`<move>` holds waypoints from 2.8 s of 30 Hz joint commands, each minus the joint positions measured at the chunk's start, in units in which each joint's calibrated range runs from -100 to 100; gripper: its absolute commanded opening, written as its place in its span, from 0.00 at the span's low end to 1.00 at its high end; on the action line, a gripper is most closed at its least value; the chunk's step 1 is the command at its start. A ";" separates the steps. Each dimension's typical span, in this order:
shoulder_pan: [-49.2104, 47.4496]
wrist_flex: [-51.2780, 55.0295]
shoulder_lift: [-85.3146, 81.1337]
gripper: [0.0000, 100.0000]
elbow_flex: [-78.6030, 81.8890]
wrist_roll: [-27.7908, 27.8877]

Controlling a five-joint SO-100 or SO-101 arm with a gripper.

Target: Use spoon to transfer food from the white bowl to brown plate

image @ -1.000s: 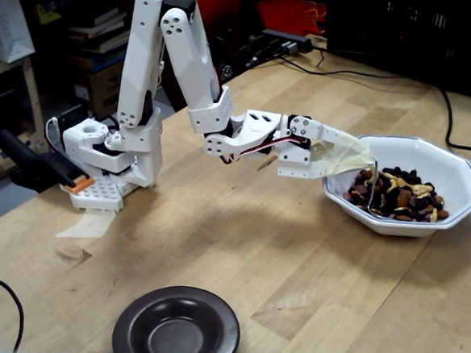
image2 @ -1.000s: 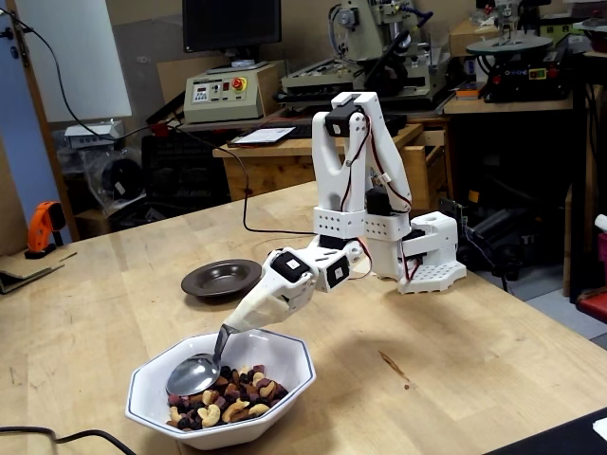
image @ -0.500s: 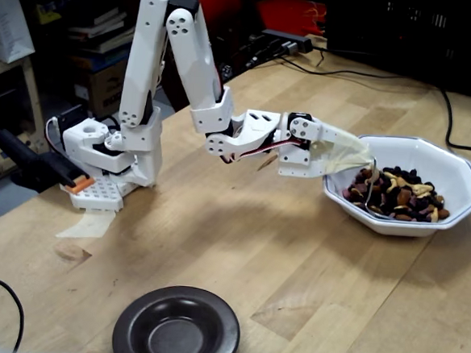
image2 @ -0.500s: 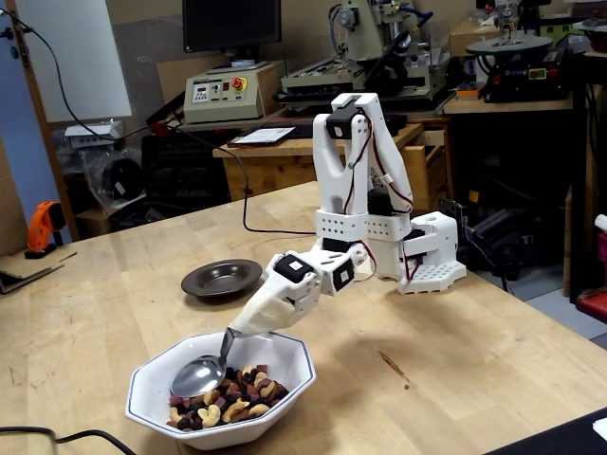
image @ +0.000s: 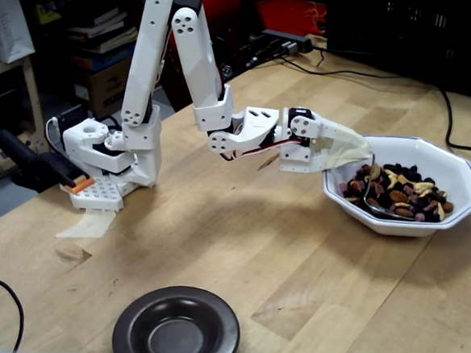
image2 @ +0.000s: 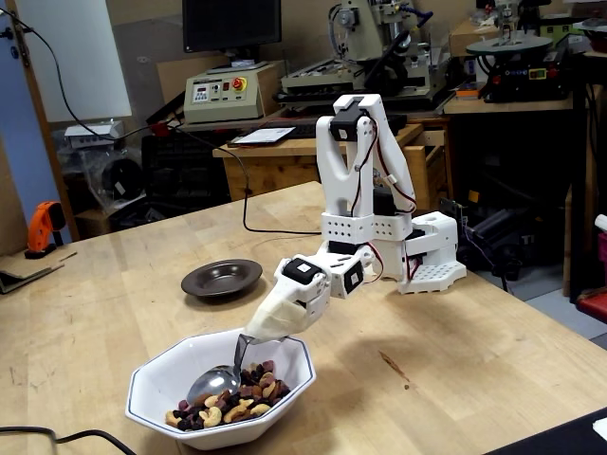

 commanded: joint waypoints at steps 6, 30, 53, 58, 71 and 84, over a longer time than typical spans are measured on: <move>-1.08 -0.23 -0.90 0.04 -0.25 -3.47; -3.52 -0.38 -1.16 0.04 -0.87 -13.97; 1.59 -0.38 -11.51 0.04 -0.87 -17.24; 6.48 -0.38 -11.69 0.04 -0.87 -17.19; 8.78 -0.46 -17.93 0.04 -0.78 -17.19; 8.85 -0.46 -18.79 0.04 -0.78 -17.14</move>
